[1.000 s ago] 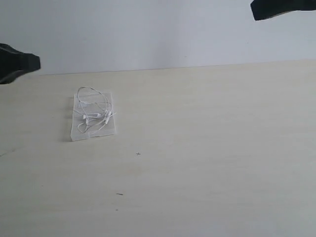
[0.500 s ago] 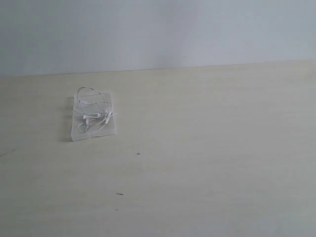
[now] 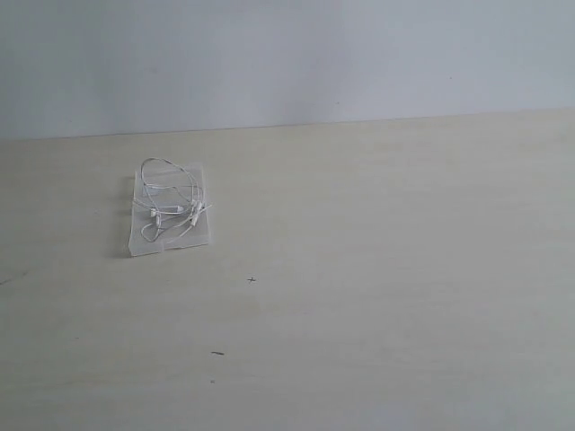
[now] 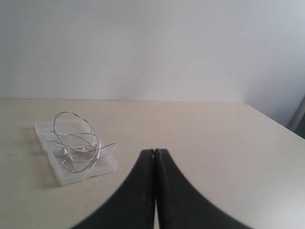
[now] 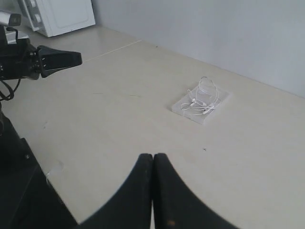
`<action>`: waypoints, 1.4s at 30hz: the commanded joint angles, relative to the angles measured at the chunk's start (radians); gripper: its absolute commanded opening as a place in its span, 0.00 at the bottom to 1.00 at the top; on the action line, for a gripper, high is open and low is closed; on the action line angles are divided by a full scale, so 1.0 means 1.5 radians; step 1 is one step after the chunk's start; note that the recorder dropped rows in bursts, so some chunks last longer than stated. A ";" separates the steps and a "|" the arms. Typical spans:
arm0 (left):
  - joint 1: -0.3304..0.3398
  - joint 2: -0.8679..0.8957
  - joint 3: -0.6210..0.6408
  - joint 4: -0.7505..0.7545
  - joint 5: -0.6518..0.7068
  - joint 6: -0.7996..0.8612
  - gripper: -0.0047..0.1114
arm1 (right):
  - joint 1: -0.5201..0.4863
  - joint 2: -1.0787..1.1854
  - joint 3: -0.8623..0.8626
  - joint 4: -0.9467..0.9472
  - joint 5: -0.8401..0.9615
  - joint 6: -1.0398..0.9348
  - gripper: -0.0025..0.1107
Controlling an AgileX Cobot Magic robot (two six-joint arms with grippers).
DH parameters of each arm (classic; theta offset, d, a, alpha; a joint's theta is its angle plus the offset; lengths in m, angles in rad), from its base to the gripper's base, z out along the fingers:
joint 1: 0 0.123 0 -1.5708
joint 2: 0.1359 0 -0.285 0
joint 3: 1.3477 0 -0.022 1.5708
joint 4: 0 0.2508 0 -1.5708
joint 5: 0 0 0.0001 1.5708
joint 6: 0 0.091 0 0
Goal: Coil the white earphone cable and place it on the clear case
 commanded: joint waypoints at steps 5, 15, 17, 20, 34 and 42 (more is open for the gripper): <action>0.000 -0.003 0.001 -0.001 0.004 -0.004 0.04 | -0.003 -0.011 0.003 0.011 0.006 0.002 0.02; 0.000 -0.003 0.001 -0.001 0.004 -0.004 0.04 | -0.097 -0.099 0.024 -0.008 -0.171 -0.031 0.02; 0.000 -0.003 0.001 -0.001 0.004 -0.004 0.04 | -0.135 -0.132 0.057 -0.014 -0.256 -0.048 0.02; 0.000 -0.003 0.001 -0.001 0.004 -0.004 0.04 | -0.188 -0.169 0.129 -0.019 -0.364 -0.036 0.02; 0.000 -0.003 0.001 -0.001 0.004 -0.004 0.04 | -0.246 -0.185 0.447 -0.013 -0.572 -0.041 0.02; 0.000 -0.003 0.001 -0.001 0.002 -0.004 0.04 | -0.246 -0.185 0.459 -0.025 -0.550 -0.039 0.02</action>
